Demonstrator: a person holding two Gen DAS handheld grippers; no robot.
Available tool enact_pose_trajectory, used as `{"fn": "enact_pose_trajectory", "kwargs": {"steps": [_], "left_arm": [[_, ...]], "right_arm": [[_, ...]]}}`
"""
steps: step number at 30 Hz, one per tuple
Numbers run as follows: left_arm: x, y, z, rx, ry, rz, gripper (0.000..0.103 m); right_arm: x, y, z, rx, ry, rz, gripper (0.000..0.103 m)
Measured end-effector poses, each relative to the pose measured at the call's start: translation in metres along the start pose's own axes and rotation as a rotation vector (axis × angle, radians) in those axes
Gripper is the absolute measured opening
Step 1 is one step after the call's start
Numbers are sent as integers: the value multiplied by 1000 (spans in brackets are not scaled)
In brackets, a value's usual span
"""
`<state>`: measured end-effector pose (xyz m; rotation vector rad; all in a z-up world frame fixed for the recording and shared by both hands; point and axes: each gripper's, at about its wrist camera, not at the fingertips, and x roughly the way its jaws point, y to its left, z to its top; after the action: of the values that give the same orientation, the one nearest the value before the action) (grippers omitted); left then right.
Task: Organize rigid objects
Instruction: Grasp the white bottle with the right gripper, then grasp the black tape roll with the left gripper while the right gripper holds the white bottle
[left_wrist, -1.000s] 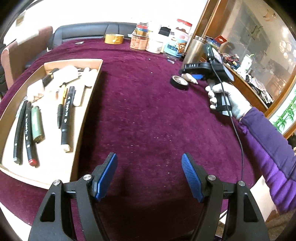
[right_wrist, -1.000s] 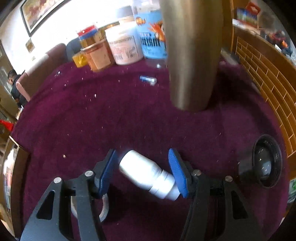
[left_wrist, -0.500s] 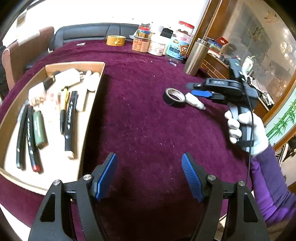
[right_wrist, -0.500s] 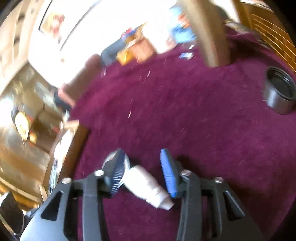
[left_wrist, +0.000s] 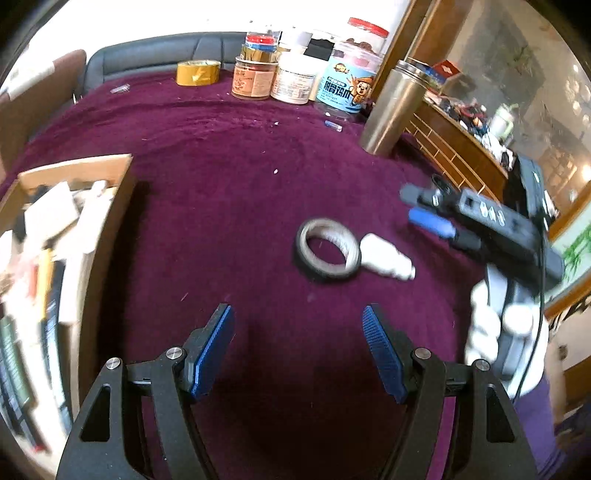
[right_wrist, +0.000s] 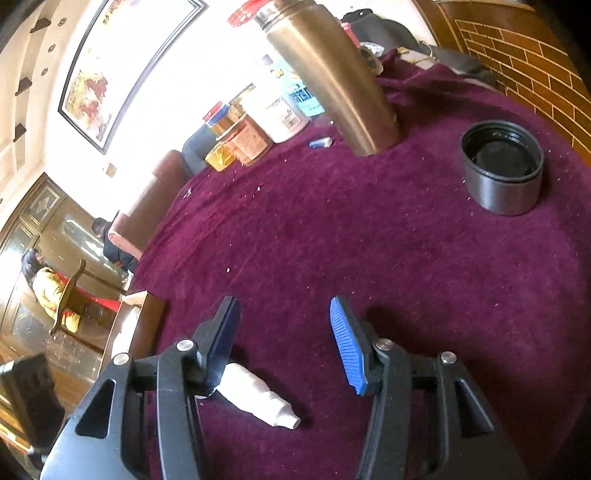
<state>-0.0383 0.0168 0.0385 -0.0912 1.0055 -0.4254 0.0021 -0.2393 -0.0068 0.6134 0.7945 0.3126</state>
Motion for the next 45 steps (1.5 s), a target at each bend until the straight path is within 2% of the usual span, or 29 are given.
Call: {"fn": "enact_pose_trajectory", "kwargs": {"steps": [3, 9, 11, 14, 15, 16, 17, 18, 20, 24, 28, 30, 33, 37, 39, 40, 42, 45], "left_arm": [[16, -1, 14, -23, 2, -4, 66], [52, -14, 24, 52, 13, 36, 66], [55, -18, 29, 69, -7, 32, 67], [62, -20, 37, 73, 6, 11, 65], [63, -21, 38, 80, 5, 4, 61], [61, -20, 38, 80, 4, -23, 45], [60, -20, 38, 77, 19, -30, 23], [61, -20, 37, 85, 38, -12, 10], [56, -15, 33, 84, 49, -37, 8], [40, -6, 25, 60, 53, -31, 8], [32, -4, 27, 70, 13, 1, 11], [38, -6, 29, 74, 23, 11, 11], [51, -13, 28, 97, 37, 25, 19], [56, -29, 25, 170, 8, 68, 36], [59, -38, 23, 217, -5, 113, 37], [59, -41, 22, 233, -8, 122, 36], [58, -40, 22, 226, -2, 123, 11], [49, -33, 22, 186, 13, 88, 9]], "right_arm": [[0, -2, 3, 5, 8, 9, 49], [0, -4, 4, 25, 27, 15, 49], [1, -5, 6, 27, 29, 12, 49], [1, -7, 5, 31, 34, 0, 49], [2, -8, 5, 34, 37, -3, 49], [1, -8, 5, 37, 39, -5, 49], [1, -9, 5, 40, 42, -6, 49], [1, -10, 4, 43, 44, -9, 49], [2, -10, 4, 44, 48, -14, 49], [3, -11, 4, 53, 58, -19, 49], [4, -9, 4, 46, 59, -24, 49], [3, -9, 4, 46, 59, -24, 49], [4, -9, 4, 47, 59, -25, 49], [4, -7, 4, 40, 61, -29, 49], [5, -7, 4, 39, 61, -28, 49], [5, -7, 4, 39, 61, -28, 50], [5, -7, 4, 37, 60, -27, 50], [5, -7, 4, 34, 58, -26, 50]]}}
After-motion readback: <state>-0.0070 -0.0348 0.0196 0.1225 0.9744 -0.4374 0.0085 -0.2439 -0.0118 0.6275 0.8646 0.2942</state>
